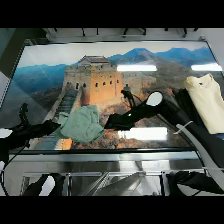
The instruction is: Fold the shirts.
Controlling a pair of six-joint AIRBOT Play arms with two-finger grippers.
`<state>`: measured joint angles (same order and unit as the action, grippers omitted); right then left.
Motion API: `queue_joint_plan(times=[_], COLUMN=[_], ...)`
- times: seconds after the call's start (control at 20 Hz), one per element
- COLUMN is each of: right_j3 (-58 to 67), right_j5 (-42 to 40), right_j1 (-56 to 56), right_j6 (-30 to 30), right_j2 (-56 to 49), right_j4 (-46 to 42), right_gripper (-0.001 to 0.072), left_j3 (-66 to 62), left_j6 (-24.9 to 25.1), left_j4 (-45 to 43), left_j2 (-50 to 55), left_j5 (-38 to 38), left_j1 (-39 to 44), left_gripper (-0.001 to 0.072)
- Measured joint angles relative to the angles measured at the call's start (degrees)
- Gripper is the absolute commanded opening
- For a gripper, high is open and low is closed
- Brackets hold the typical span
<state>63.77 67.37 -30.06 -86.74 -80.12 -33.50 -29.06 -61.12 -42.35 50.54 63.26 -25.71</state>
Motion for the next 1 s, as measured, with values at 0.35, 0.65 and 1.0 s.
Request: queue_joint_plan(times=[0.35,0.65,1.0], right_j3=[0.13,1.49,5.27], right_j5=[-10.86,-17.4,-19.56], right_j1=[-9.35,-11.76,-12.85], right_j6=[3.63,4.85,4.94], right_j2=[-5.88,-10.78,-17.84], right_j4=[11.72,16.35,19.39], right_gripper=[0.0679,0.066,0.0022], left_j3=[2.67,2.93,2.93], left_j6=[-1.9,-2.32,-2.47], left_j4=[0.02,0.22,0.44], left_j2=[-3.74,-4.15,-4.17], left_j5=[0.66,1.14,1.29], left_j1=[0.63,0.66,0.66], left_gripper=[0.0012,0.0012,0.0012])
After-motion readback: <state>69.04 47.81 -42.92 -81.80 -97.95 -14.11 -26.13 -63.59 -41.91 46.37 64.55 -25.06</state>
